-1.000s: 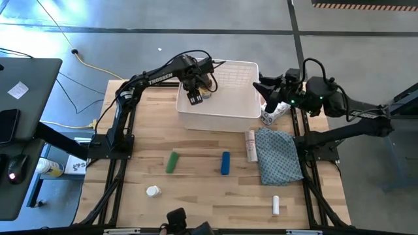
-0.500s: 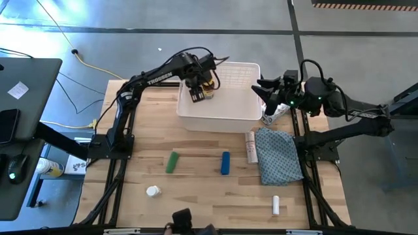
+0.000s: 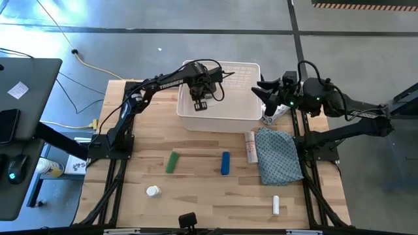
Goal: Pick & place medical supplies in basket/bin
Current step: Put the white medicine bottle into the white bin
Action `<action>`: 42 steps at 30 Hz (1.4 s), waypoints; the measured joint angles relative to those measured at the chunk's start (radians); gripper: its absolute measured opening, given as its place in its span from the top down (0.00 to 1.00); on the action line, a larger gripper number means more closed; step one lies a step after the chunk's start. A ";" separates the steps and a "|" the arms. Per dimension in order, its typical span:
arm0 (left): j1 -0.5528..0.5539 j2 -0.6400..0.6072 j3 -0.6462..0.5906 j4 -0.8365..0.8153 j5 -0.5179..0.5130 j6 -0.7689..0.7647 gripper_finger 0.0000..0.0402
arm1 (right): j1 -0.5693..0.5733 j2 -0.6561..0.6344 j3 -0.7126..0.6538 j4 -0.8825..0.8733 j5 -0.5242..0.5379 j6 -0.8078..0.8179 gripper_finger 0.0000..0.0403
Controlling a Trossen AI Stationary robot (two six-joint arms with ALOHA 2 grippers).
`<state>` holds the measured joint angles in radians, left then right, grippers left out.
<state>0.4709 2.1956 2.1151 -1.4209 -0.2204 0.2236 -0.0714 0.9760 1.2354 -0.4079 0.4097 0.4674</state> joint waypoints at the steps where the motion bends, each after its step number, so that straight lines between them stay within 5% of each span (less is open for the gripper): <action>1: 0.000 -0.004 0.000 -0.005 0.000 0.000 0.95 | -0.001 0.000 0.000 -0.031 0.002 0.018 0.53; 4: 0.000 -0.021 0.005 -0.016 0.006 0.001 0.92 | -0.030 0.014 0.000 -0.149 -0.009 0.075 0.53; 12: 0.002 -0.031 0.170 -0.036 0.030 0.004 0.75 | -0.261 0.202 0.081 -0.129 -0.320 0.004 0.53; 14: 0.002 -0.034 0.241 -0.047 0.030 -0.004 0.76 | -0.320 0.279 0.130 -0.135 -0.400 -0.046 0.53; 23: 0.074 -0.219 0.195 -0.012 0.062 -0.097 0.92 | -0.504 0.575 0.327 -0.195 -0.642 -0.132 0.53; 28: 0.137 -0.286 0.195 -0.022 0.114 -0.116 0.94 | -0.530 0.693 0.376 -0.217 -0.674 -0.132 0.53; 34: 0.190 -0.347 0.194 -0.026 0.161 -0.104 0.79 | -0.517 0.806 0.381 -0.265 -0.699 -0.110 0.50; 42: 0.272 -0.403 0.194 -0.041 0.214 -0.066 0.76 | -0.524 0.876 0.382 -0.240 -0.661 -0.100 0.28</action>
<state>0.7434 1.7925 2.3091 -1.4618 -0.0061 0.1572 -0.5954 1.8519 1.6177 -0.6478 -0.2516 0.3679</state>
